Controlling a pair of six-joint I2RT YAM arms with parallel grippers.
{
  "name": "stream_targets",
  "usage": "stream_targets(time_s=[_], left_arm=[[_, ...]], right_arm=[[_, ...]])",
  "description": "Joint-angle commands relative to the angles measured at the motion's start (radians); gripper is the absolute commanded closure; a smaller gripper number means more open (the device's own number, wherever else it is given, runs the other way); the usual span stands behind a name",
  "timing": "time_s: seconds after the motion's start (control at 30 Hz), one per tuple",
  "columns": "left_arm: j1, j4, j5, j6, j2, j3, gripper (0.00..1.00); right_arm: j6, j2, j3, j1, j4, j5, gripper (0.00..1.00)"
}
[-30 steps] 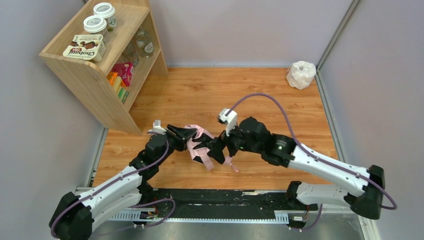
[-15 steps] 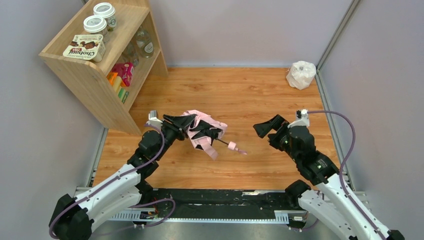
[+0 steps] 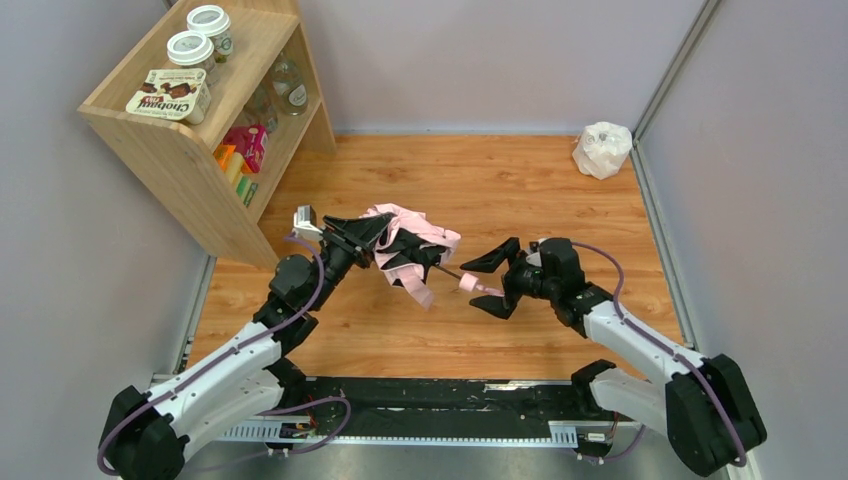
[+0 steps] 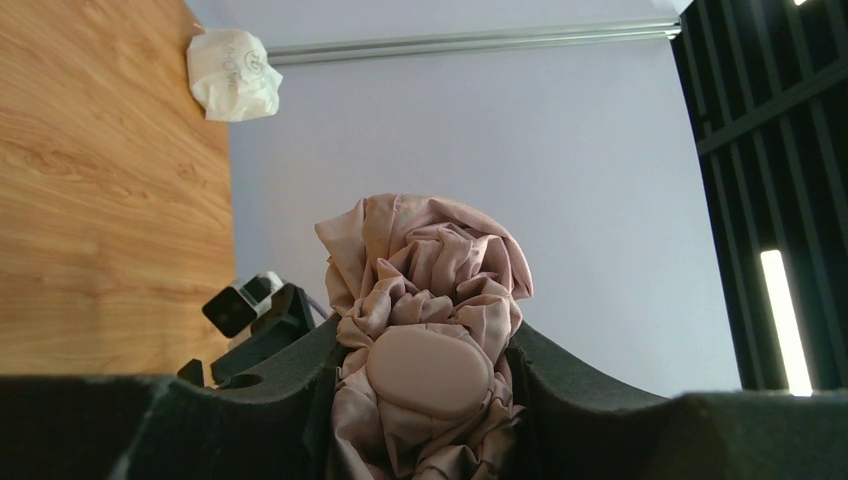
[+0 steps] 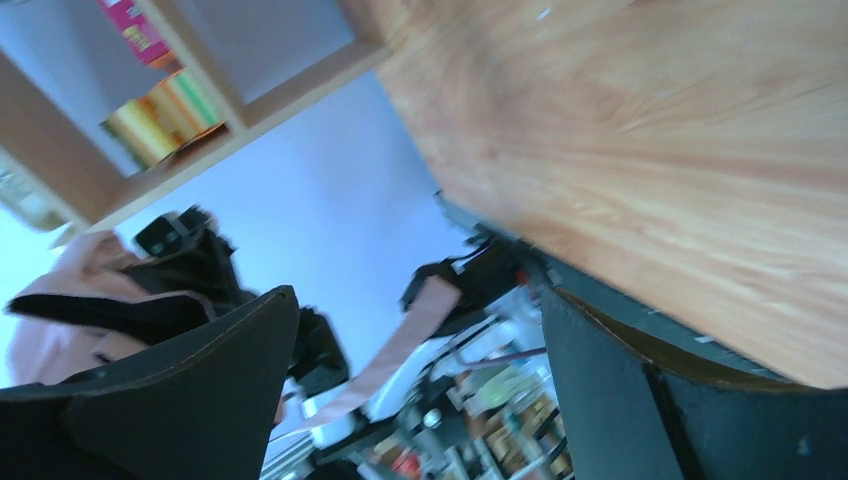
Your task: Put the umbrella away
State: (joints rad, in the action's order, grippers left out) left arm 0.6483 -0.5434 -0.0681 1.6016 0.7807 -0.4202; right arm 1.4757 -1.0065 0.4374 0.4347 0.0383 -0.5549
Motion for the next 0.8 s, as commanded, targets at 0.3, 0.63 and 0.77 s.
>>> stream_targets(time_s=[0.3,0.63,0.77], left_arm=[[-0.001,-0.148,0.034,0.001,0.052,-0.061,1.00],[-0.001,-0.199,0.057,0.018,0.101,-0.078,1.00],[-0.001,-0.187,0.057,0.018,0.091,-0.080,1.00]], right_arm=[[0.495,-0.135,0.026,0.249,-0.420,-0.103,0.19],[0.532,-0.207,0.012,0.283,-0.514,-0.079,0.39],[0.520,-0.222,-0.005,0.283,-0.521,-0.065,0.43]])
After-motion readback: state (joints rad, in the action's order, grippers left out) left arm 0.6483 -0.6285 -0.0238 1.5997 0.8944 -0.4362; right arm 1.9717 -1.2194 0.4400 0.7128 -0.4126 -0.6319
